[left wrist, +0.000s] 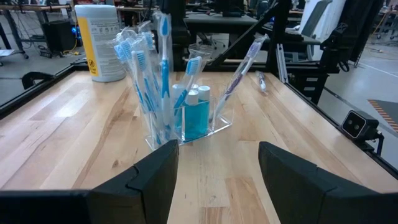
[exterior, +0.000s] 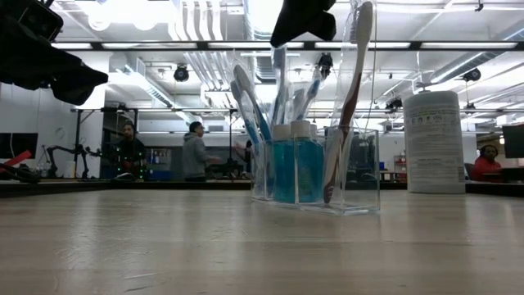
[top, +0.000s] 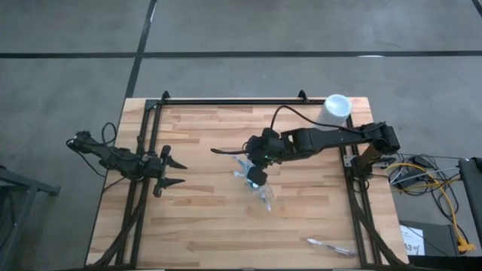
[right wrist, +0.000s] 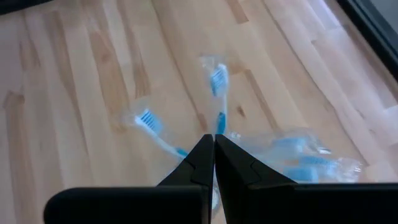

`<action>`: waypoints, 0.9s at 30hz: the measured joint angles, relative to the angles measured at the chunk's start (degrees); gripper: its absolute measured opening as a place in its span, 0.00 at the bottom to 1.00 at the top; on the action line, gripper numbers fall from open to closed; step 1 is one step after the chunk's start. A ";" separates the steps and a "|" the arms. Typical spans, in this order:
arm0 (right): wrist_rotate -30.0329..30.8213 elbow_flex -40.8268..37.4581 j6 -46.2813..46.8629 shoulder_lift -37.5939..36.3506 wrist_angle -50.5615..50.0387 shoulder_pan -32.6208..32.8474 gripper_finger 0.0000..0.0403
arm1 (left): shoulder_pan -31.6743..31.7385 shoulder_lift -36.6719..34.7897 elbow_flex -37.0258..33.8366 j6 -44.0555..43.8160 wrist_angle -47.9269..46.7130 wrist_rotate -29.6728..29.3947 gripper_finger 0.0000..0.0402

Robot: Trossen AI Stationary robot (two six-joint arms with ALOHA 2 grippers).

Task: Pick & Place toothbrushing station
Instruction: Put the blue toothbrush into the left section of the transparent organizer

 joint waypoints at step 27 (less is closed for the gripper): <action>-3.27 -6.91 1.84 -0.12 6.01 -0.92 0.02 | 0.00 0.00 0.00 0.00 0.01 0.00 0.57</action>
